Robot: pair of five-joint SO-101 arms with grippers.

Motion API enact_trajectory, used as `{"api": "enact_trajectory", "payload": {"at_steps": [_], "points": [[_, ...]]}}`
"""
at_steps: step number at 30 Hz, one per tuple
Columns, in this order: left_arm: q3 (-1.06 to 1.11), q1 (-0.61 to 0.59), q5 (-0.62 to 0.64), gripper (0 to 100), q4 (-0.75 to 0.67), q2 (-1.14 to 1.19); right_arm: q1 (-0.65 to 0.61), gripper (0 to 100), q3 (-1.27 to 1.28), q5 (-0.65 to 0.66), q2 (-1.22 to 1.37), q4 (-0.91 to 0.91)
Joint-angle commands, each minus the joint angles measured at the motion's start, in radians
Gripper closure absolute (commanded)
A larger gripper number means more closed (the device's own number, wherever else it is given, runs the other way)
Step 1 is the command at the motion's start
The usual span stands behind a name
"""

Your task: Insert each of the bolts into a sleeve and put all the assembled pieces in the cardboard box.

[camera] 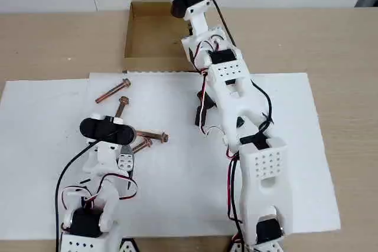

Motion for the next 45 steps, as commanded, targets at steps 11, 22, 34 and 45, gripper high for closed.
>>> {"api": "enact_trajectory", "payload": {"at_steps": [11,22,34,45], "points": [[-0.007,0.000,-0.005,99,0.000,-0.012,-0.001,95.5,-0.077,0.003,-0.117,0.097],[-0.007,-0.003,-0.003,99,0.000,-0.012,-0.012,99.5,-0.075,0.005,-0.352,0.476],[-0.007,-0.003,-0.003,99,0.000,-0.012,-0.005,99.5,-0.075,0.011,-0.447,1.017],[-0.007,-0.003,-0.003,99,0.000,-0.012,0.102,99.5,0.025,0.209,-0.440,1.139]]}}
